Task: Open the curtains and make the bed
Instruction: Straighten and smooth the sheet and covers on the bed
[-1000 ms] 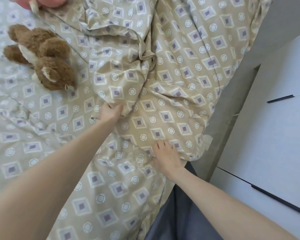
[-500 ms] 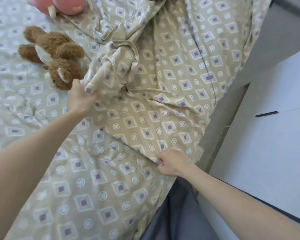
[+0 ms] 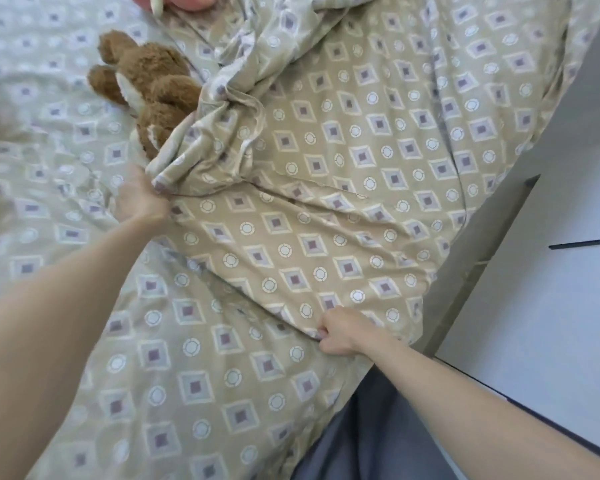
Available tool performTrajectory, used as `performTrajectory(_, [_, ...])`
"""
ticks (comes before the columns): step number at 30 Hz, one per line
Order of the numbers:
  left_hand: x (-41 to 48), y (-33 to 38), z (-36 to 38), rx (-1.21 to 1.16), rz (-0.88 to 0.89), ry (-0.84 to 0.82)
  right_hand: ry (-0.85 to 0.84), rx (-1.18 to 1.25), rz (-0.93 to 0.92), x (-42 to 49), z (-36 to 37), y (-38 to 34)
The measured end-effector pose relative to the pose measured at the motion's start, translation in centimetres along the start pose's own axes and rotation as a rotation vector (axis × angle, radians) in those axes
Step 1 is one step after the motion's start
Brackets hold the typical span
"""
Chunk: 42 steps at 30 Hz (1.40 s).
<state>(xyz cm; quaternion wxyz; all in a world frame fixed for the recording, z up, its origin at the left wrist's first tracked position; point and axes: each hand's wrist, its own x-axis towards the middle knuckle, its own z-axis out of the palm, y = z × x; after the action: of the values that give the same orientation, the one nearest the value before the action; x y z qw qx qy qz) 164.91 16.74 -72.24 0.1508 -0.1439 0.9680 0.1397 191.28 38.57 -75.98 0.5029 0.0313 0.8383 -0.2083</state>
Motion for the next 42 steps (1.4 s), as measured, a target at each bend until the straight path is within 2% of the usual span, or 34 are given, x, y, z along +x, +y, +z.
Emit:
performTrajectory(3, [-1.0,0.4,1.4,-0.047,-0.038,-0.010,-0.020,-0.009,0.004,0.7,0.9,-0.1])
performTrajectory(5, [-1.4,0.3,2.8,-0.047,-0.070,-0.008,0.026,-0.025,-0.003,0.6,1.3,0.0])
performTrajectory(9, [-3.1,1.2,4.1,-0.001,0.021,0.165,0.092,0.000,-0.042,0.4,1.0,0.6])
performTrajectory(12, [-4.6,2.0,4.1,-0.009,0.288,0.225,0.154,0.009,-0.060,0.2,-0.5,1.1])
performTrajectory(14, [-4.9,2.7,4.4,0.009,0.553,0.240,0.296,0.024,-0.065,0.5,-2.1,1.5])
performTrajectory(17, [-4.9,4.4,5.2,0.094,0.846,0.144,0.538,0.068,-0.015,1.3,-5.4,2.3])
performTrajectory(19, [-4.8,5.9,5.9,0.153,0.948,0.010,0.681,0.094,0.034,2.0,-8.0,2.8])
performTrajectory(21, [-4.3,7.1,6.6,0.172,0.937,-0.100,0.761,0.100,0.084,2.6,-10.4,3.2])
performTrajectory(23, [-3.4,8.4,7.5,0.207,0.906,-0.160,0.769,0.151,0.131,3.3,-12.4,4.2])
performTrajectory(27, [-1.8,11.2,8.1,0.452,0.928,-0.236,0.602,0.200,0.258,4.2,-14.0,6.6])
performTrajectory(31, [-1.6,13.5,7.9,0.623,0.961,-0.407,0.775,0.336,0.262,3.7,-13.6,8.9])
performTrajectory(33, [-1.5,14.2,8.0,0.768,0.954,-0.381,0.819,0.339,0.278,2.9,-13.1,10.1])
performTrajectory(38, [-1.0,16.6,7.3,1.087,0.822,-0.192,0.877,0.291,0.327,2.2,-11.9,12.7])
performTrajectory(40, [-0.5,17.7,7.0,1.139,0.807,-0.127,0.893,0.330,0.304,2.4,-11.9,13.3])
performTrajectory(42, [0.4,18.9,6.6,1.141,0.762,-0.079,0.829,0.366,0.309,2.8,-12.0,14.4])
